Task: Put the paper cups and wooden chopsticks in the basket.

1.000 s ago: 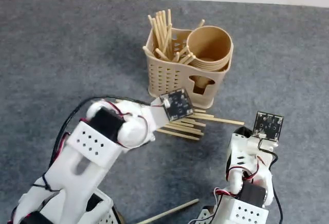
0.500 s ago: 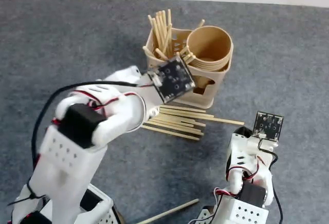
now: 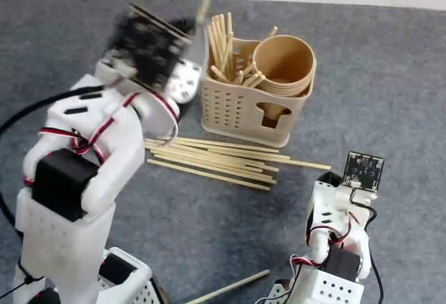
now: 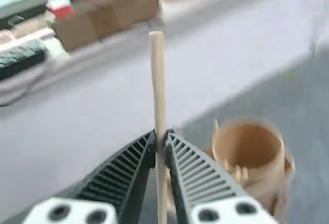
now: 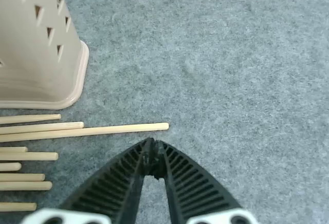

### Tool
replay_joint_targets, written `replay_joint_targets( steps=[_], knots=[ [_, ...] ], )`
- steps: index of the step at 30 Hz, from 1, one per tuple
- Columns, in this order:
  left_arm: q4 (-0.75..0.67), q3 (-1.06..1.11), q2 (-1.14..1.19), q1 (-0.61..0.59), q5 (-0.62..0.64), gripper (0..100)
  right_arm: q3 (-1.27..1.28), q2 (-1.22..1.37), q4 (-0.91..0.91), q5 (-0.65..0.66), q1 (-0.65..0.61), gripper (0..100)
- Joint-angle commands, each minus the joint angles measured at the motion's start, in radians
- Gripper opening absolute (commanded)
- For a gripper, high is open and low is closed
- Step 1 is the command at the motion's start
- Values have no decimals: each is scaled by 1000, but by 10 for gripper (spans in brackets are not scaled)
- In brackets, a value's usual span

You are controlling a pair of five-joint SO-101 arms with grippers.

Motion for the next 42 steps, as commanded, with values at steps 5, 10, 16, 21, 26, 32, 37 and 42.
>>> replay_joint_targets(
  steps=[5,10,16,21,26,32,37,42],
  knots=[
    [-272,-1,2,-15,155,6,104,-12,-22,-3,5,5],
    [-519,197,2,-18,178,6,104,-12,-22,-3,7,5],
    [-753,387,7,-15,178,6,104,-12,-22,-3,7,5],
    [-770,410,111,-22,178,8,104,-12,-22,-3,7,5],
    [-753,409,193,-71,249,98,104,-12,-22,-3,7,5],
    [-499,295,199,-105,247,137,104,-12,-22,-3,5,5],
    [-242,173,196,-97,169,134,104,-12,-22,-3,5,5],
    [-38,97,196,-97,103,133,104,-12,-22,-3,8,5]
  ],
)
